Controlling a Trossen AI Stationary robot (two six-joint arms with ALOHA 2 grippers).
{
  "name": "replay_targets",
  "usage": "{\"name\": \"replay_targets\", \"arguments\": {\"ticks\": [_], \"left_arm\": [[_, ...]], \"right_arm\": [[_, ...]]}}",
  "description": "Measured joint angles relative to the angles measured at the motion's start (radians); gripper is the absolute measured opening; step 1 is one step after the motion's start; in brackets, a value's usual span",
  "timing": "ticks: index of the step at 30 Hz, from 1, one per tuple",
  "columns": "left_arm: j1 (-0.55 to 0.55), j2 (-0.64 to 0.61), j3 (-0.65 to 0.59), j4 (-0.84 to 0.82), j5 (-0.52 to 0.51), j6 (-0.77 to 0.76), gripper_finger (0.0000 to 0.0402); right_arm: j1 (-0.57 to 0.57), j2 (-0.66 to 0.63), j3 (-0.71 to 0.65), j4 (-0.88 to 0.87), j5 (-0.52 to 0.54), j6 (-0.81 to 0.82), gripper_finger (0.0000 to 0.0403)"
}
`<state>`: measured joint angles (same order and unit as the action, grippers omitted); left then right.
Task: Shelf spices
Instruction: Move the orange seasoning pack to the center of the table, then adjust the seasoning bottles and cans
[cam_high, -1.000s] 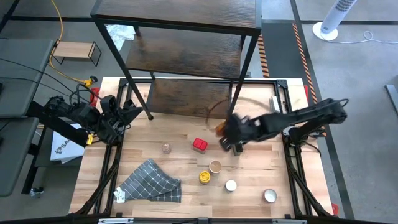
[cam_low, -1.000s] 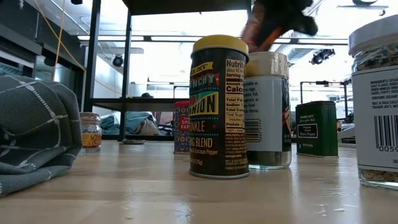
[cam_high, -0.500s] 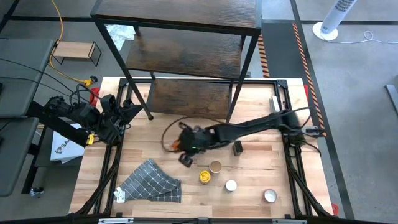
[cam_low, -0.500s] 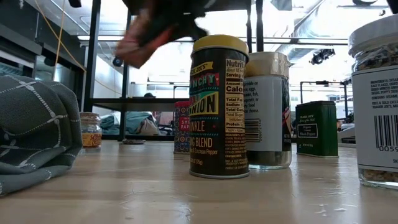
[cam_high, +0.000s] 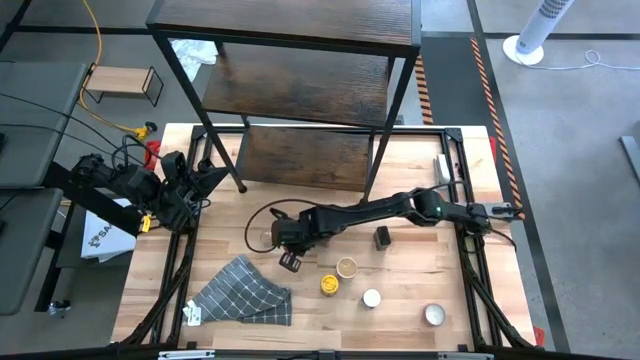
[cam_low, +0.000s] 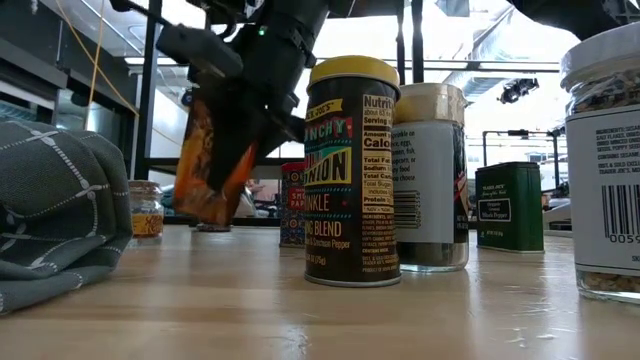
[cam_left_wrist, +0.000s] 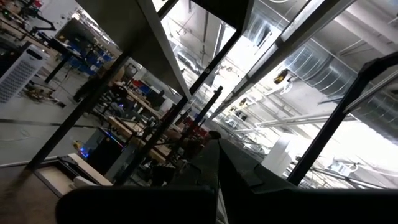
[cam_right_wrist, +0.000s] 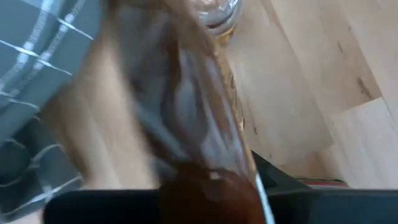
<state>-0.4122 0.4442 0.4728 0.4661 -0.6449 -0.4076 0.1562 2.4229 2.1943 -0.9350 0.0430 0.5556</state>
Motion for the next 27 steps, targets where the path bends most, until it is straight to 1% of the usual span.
{"name": "replay_targets", "arguments": {"ticks": [2, 10, 14, 16, 19, 20, 25, 27], "left_arm": [[0.0, 0.0, 0.0, 0.002, 0.0, 0.0, 0.0], [0.0, 0.0, 0.0, 0.003, 0.001, 0.007, 0.0], [0.0, 0.0, 0.0, 0.002, 0.004, 0.01, 0.0], [0.0, 0.0, 0.0, 0.002, 0.004, 0.019, 0.0], [0.0, 0.0, 0.0, 0.002, 0.003, 0.036, 0.0], [0.0, 0.0, 0.0, 0.001, 0.003, 0.043, 0.0], [0.0, 0.0, 0.0, -0.006, 0.003, 0.044, 0.0], [0.0, 0.0, 0.0, -0.01, 0.003, 0.044, 0.0]], "right_arm": [[0.0, 0.0, 0.003, 0.001, 0.005, 0.011, 0.0061], [0.0, 0.0, 0.002, -0.009, 0.003, -0.039, 0.0171], [0.0, -0.003, 0.016, -0.058, 0.005, -0.06, 0.021], [0.0, -0.003, 0.06, -0.121, 0.004, -0.109, 0.0219], [0.0, -0.008, 0.164, -0.272, 0.042, -0.163, 0.0221], [0.0, -0.03, 0.163, -0.298, 0.054, -0.169, 0.022], [0.008, -0.168, 0.013, -0.403, 0.085, -0.097, 0.0219], [0.027, -0.212, -0.065, -0.457, 0.128, -0.047, 0.021]]}}
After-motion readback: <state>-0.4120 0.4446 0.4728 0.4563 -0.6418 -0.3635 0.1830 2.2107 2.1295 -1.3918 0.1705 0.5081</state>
